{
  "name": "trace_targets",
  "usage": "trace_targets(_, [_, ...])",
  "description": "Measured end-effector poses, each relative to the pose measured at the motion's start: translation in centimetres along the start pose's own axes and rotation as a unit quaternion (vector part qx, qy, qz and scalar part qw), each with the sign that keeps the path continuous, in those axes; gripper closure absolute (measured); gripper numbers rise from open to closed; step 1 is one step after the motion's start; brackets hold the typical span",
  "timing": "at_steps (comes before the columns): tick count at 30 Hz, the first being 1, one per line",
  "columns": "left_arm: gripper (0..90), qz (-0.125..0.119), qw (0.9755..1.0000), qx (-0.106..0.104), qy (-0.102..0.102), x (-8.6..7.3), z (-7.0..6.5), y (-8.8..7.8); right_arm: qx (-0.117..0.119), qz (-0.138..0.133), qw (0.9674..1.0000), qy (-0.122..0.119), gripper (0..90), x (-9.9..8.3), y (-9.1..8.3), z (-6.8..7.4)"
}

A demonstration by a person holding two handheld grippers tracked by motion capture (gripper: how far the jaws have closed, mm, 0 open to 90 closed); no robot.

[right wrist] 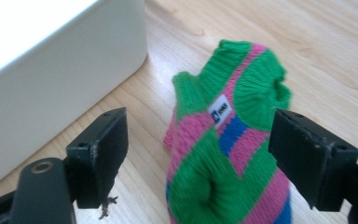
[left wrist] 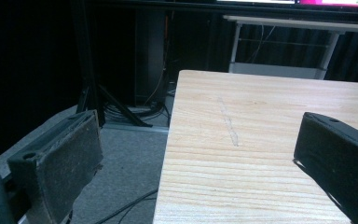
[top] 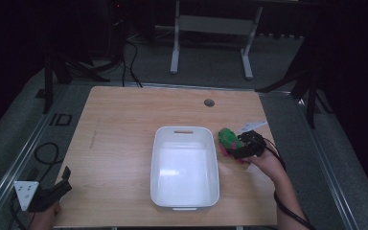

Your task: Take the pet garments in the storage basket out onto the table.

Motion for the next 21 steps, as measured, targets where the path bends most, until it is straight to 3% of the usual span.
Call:
trace_targets(3, [1.4, 0.000, 1.0000, 0.000, 0.000, 0.0, 0.0, 0.0, 0.000, -0.017, 0.9999, 0.004, 13.3, -0.3, -1.2, -0.1])
trace_targets(11, [1.4, 0.000, 1.0000, 0.000, -0.001, 0.0, 0.0, 0.0, -0.018, -0.045, 0.9987, 0.014, 12.3, -1.9, -3.1, -0.3])
trace_targets(12, [1.3, 0.000, 1.0000, 0.000, -0.001, 0.0, 0.0, 0.0, -0.041, -0.057, 0.9973, 0.021, 12.0, -2.6, -3.6, -0.5])
trace_targets(15, [1.3, 0.000, 1.0000, 0.000, -0.001, 0.0, 0.0, 0.0, -0.065, -0.077, 0.9941, 0.039, 12.1, -3.5, -4.4, -0.8])
trace_targets(21, [1.4, 0.000, 1.0000, 0.000, 0.000, 0.0, 0.0, 0.0, -0.093, -0.105, 0.9883, 0.061, 12.1, -5.7, -5.5, -0.9])
Point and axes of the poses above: each handheld gripper's, and its own axes: y roughly forward along the jaws, x roughly out of its top, z roughly to its left, the point moved 7 cm from there along y, roughly forward along the jaws, and after that the axes turned 13 degrees about -y, right-handed, at the moved point
